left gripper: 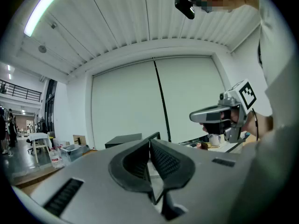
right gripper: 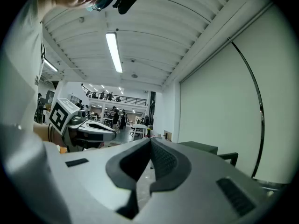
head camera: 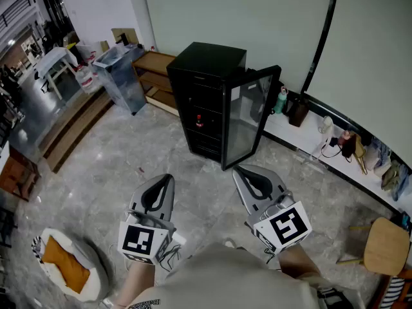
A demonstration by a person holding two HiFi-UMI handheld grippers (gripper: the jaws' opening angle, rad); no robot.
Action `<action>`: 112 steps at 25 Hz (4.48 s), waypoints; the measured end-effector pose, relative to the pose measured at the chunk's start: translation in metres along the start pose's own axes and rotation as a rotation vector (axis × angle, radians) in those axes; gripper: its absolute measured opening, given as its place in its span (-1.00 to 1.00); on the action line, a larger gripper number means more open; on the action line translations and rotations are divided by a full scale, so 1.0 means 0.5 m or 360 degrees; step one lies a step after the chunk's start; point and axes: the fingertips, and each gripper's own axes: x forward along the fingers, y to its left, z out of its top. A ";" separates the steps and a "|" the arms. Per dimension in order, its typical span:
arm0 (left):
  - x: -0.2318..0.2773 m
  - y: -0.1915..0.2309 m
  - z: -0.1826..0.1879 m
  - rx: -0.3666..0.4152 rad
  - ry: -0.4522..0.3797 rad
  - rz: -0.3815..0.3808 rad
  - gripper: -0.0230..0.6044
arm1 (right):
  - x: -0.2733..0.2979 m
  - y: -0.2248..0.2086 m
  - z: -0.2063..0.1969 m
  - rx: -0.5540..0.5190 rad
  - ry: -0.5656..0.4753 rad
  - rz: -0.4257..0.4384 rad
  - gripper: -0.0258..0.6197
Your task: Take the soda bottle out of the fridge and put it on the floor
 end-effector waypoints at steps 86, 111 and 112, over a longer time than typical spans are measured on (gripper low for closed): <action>0.616 0.705 -0.223 0.0005 0.0226 -0.0104 -0.89 | 0.919 -0.323 -0.306 0.0115 0.0555 -0.0154 -0.93; 0.937 0.772 -0.449 -0.0228 0.0506 0.0090 -0.89 | 1.196 -0.477 -0.794 0.0264 0.1096 0.0061 -0.63; 0.947 0.774 -0.461 -0.0239 0.0515 0.0098 -0.89 | 1.203 -0.481 -0.815 0.0250 0.1116 0.0055 -0.62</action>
